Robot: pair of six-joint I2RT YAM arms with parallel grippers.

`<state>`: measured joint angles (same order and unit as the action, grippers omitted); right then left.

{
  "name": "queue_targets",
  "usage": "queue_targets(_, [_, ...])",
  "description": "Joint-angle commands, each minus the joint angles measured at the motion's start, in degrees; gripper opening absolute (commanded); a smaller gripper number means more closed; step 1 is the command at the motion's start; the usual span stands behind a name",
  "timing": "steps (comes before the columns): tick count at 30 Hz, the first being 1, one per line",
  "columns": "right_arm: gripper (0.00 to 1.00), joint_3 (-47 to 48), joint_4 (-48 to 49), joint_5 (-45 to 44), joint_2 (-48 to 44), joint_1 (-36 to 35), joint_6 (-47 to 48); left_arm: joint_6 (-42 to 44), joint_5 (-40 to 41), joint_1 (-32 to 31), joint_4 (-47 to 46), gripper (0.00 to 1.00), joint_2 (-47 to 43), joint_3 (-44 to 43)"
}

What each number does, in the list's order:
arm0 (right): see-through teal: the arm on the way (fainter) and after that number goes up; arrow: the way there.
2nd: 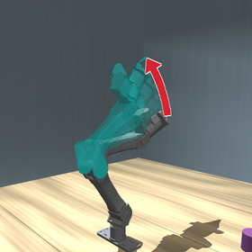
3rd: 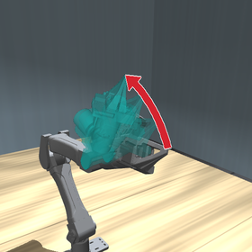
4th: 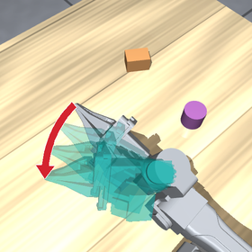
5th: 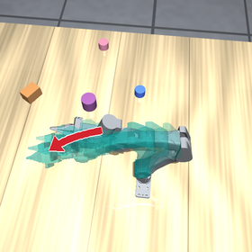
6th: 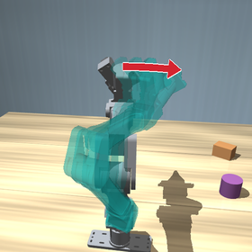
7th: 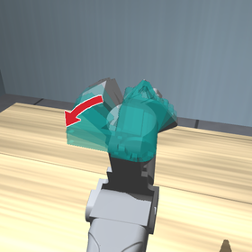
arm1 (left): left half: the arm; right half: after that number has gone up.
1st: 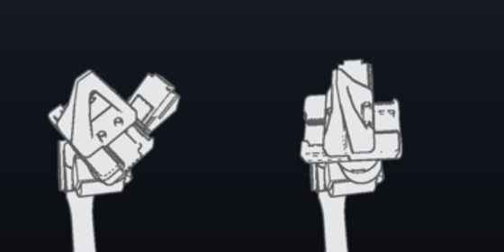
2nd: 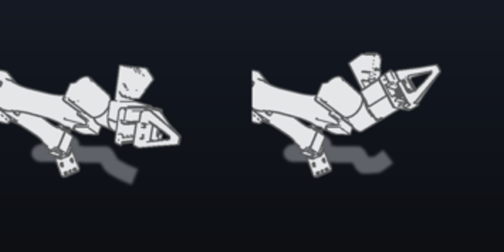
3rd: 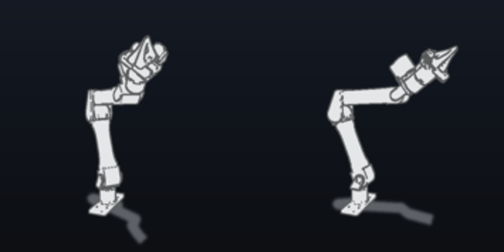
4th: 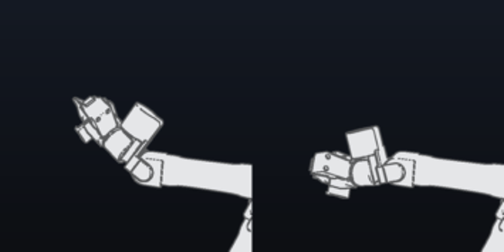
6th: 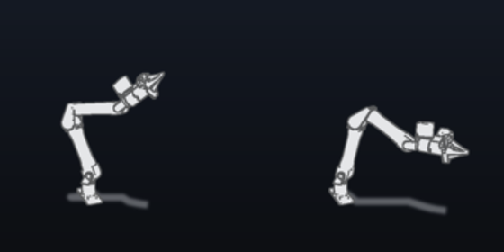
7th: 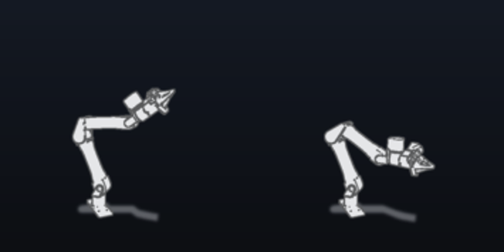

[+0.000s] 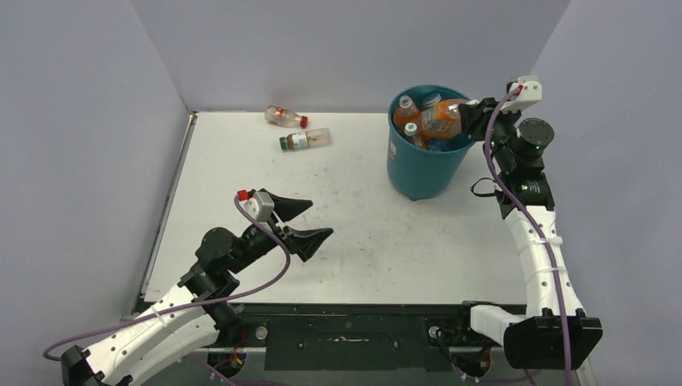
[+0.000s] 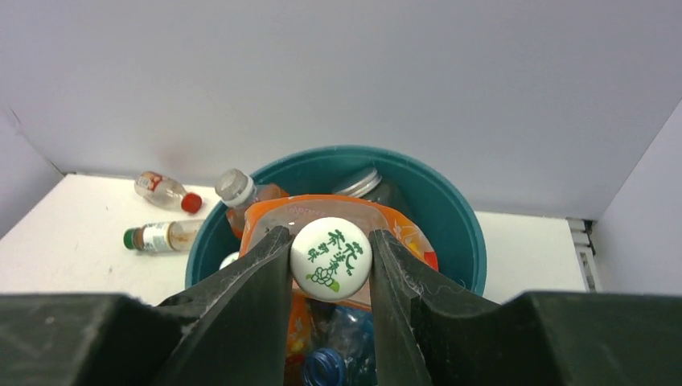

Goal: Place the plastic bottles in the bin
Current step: Place the plastic bottle in the trash bin.

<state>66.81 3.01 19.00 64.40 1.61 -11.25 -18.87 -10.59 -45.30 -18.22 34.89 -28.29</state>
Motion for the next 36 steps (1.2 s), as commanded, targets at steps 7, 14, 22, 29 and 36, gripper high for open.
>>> queue_targets(7, [0.05,-6.24,-8.47,-2.72,4.62,-4.52,4.40,-0.17,-0.67,-0.09,-2.84,0.96,0.79,-0.71])
queue_targets(14, [0.05,-14.90,-7.55,-8.46,3.29,-7.88,4.83,-0.20,-0.82,-0.17,-2.87,0.96,1.15,-0.70])
queue_targets(22, [0.71,-14.85,-9.56,-9.60,1.65,-8.76,2.05,-0.64,-1.33,-0.22,-3.20,0.96,1.46,-0.80])
queue_targets(29, [0.93,-10.93,-11.12,-10.99,0.32,-8.99,-0.80,-0.76,-1.20,-0.22,-3.13,0.96,1.27,-0.71])
queue_targets(36, [0.90,-5.30,-13.98,-10.69,-5.79,-8.99,-5.33,-0.64,4.34,-0.23,-1.34,0.96,0.38,-0.54])
